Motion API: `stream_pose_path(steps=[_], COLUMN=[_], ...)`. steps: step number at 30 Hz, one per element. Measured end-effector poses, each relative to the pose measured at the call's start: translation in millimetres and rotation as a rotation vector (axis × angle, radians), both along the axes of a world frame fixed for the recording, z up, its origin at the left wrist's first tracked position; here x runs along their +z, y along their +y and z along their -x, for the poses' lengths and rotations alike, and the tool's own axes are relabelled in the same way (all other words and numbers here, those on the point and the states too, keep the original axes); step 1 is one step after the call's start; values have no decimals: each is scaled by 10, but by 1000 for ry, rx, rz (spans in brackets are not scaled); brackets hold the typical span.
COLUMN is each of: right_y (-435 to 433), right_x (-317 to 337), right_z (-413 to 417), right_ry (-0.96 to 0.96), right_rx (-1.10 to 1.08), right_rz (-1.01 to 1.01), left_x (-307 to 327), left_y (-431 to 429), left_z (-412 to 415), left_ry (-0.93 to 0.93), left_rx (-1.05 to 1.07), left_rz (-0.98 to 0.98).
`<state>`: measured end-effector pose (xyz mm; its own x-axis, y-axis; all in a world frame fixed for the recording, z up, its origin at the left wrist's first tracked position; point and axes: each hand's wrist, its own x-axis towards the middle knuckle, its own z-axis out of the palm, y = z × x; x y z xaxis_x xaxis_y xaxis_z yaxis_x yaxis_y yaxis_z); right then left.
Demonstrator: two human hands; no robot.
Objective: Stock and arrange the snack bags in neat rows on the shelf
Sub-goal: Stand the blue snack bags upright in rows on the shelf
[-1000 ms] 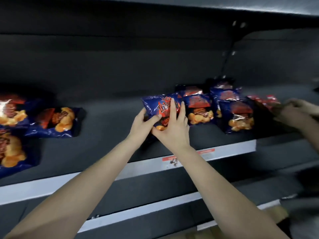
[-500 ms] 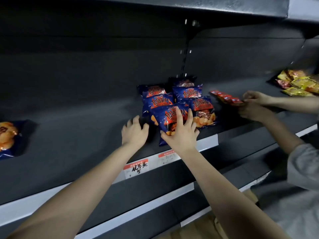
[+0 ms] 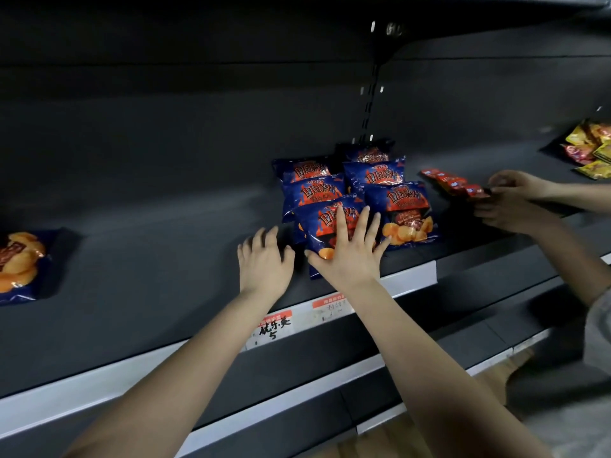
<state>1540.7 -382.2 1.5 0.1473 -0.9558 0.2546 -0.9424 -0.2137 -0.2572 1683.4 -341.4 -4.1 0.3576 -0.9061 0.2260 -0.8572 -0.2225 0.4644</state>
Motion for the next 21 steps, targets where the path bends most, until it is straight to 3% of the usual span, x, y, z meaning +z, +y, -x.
stream_pose_path(steps=[21], right_y=[4], right_x=[-26], right_z=[-6], right_ry=[-94], right_rx=[16], right_rz=[-37], left_x=[-38], left_y=[10], left_z=[1], left_ry=[-7], left_rx=[-55], left_rz=[4])
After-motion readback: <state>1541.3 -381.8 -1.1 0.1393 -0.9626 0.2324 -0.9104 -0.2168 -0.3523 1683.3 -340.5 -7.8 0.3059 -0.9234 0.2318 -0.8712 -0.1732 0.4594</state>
